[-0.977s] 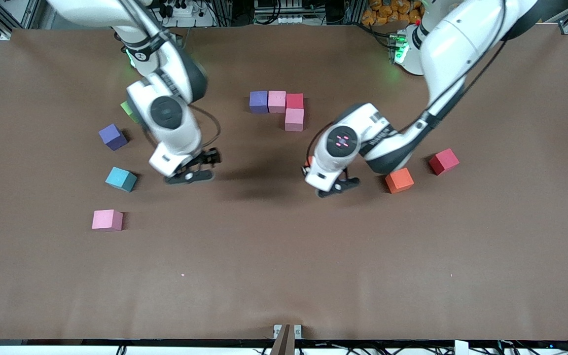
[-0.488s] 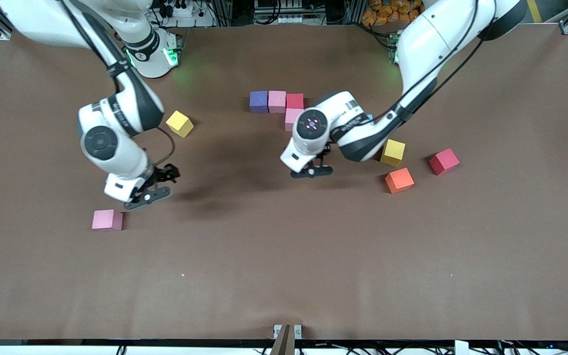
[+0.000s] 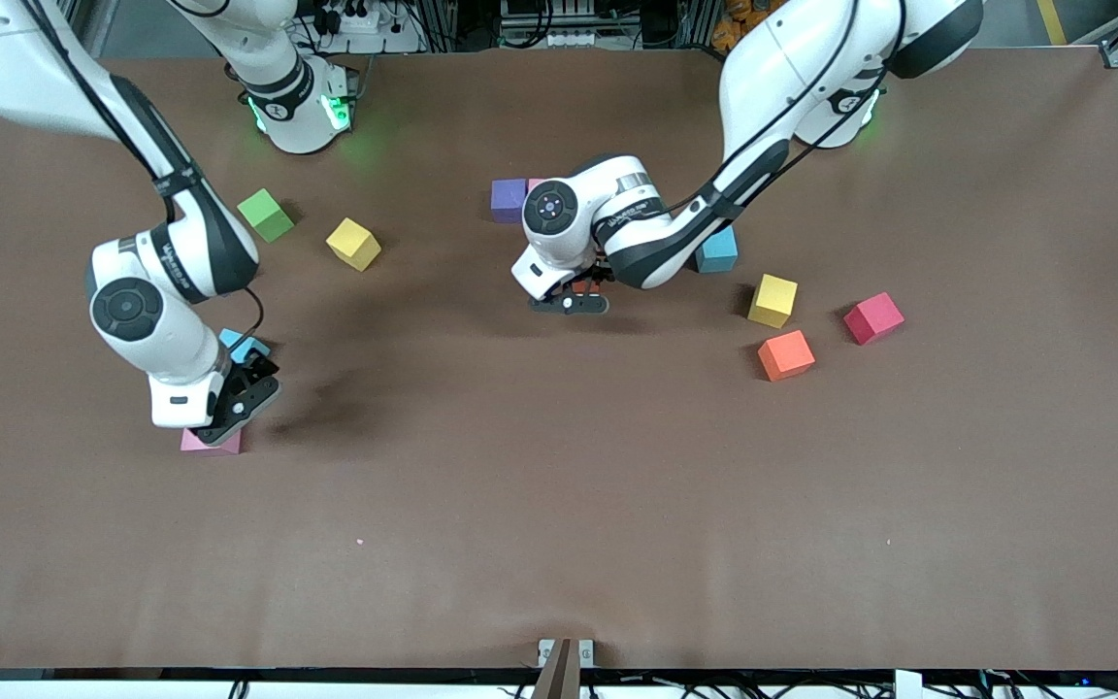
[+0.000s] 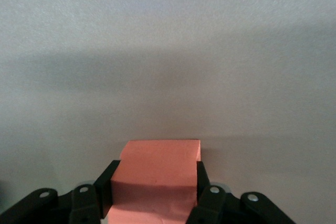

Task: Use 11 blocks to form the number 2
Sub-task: 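Grasp the pink cube beside the cyan cube with the right gripper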

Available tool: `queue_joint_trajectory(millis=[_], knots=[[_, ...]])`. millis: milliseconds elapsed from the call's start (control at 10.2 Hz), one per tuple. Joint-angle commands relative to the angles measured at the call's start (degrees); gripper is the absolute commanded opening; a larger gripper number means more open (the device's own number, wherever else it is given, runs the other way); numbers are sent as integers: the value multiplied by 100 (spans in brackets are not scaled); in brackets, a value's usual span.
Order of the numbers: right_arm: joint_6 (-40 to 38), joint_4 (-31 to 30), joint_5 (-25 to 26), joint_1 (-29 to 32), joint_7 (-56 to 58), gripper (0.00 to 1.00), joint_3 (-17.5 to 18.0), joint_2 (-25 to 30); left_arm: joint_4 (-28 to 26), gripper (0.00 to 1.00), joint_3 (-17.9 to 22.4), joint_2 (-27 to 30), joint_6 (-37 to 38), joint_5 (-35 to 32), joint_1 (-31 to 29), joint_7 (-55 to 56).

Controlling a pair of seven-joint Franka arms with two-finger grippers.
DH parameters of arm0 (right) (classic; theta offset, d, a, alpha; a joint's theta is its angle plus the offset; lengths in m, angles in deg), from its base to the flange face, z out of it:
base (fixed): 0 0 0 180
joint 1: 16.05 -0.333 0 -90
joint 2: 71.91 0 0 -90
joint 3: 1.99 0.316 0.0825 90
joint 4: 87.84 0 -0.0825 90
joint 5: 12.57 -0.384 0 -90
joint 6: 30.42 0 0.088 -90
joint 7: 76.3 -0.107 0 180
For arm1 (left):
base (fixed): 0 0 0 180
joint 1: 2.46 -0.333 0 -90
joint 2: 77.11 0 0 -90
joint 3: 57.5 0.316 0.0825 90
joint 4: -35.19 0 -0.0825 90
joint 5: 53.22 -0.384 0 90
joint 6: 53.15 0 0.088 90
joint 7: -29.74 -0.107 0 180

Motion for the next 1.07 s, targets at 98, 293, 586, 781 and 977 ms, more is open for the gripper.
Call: queue_joint_trajectory(millis=[98,293,586,781,977], knots=[[-108,898,-200,229,2594,100,7,-502,-3,0,97,8,63,-131,59,-9],[-108,970,-622,46,3807,100,-431,-520,-12,0,97,8,63,-131,59,27],[-125,1319,-1498,-34,6093,100,-775,-967,40,0,97,8,63,-113,76,53],[-396,1400,-1959,-227,6538,100,-1074,-1039,58,0,97,-1,63,-78,76,53],[-538,1409,-1969,-237,6495,100,-1075,-1056,67,0,97,8,63,-52,76,62]])
